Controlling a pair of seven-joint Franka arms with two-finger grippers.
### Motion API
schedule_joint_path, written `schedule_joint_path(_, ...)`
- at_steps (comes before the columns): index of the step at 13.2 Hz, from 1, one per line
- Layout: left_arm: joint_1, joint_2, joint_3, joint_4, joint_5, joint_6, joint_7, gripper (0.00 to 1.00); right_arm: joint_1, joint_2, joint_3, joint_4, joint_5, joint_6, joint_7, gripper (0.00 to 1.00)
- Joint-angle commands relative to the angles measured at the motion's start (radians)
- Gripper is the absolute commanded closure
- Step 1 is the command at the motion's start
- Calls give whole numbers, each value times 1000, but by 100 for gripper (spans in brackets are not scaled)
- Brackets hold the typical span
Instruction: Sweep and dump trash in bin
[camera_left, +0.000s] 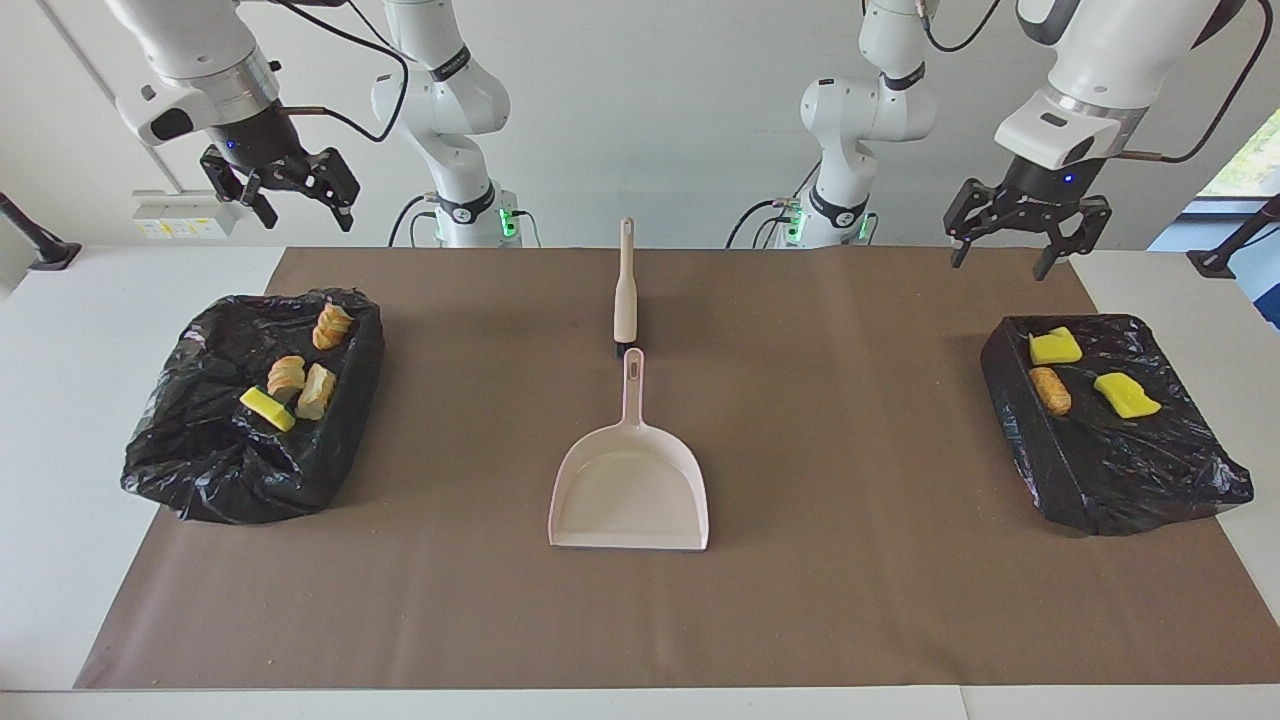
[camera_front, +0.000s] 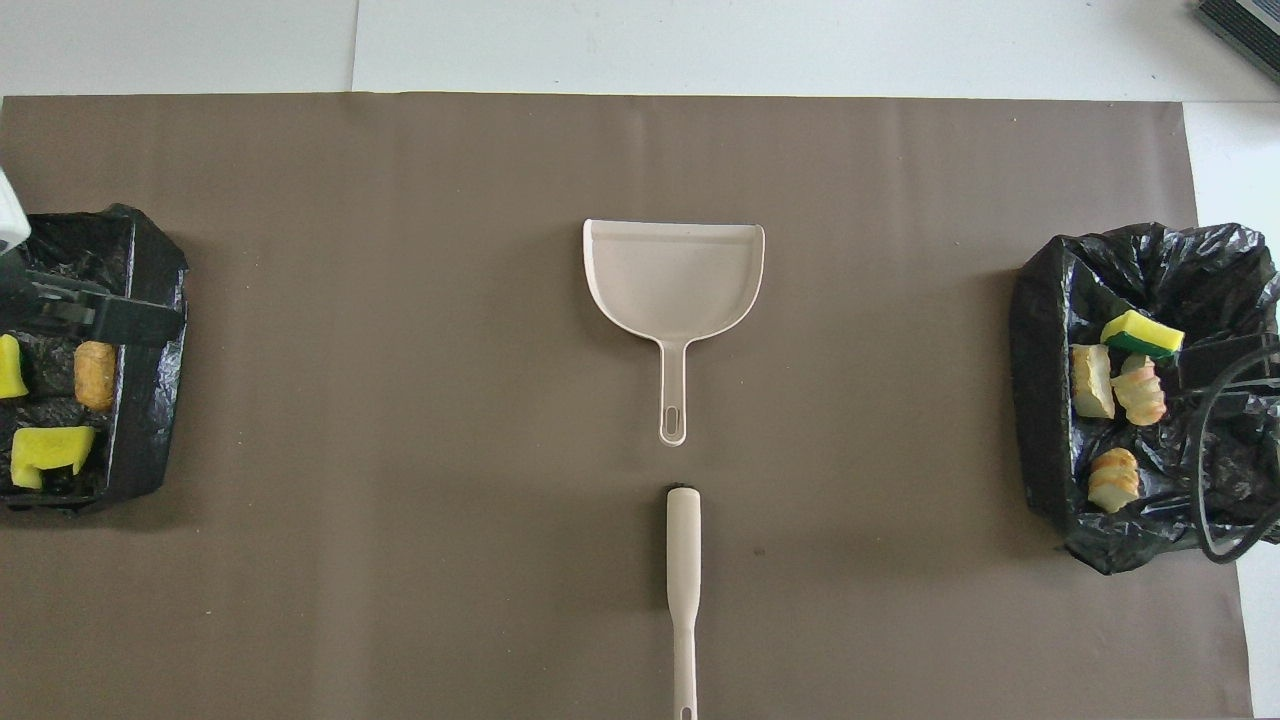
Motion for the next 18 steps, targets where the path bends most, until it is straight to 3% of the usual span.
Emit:
schedule_joint_path(1,45,65,-8,131,-31,-93,23,0,-6,-23,2,-24,-1,7,-26,0)
schedule_joint_path(3,48,98,-8,194,-45,-150,23,0,-6,-23,2,-26,-1,7,-26,0)
schedule_joint_path(5,56,86,-6,192,-79,-160,14,0,-6,-24,2,-26,-1,7,-26,0)
schedule_joint_path(18,45,-25,-14,42,-18,-178,-132,0,-6,-24,2,-24,-1,7,-26,0)
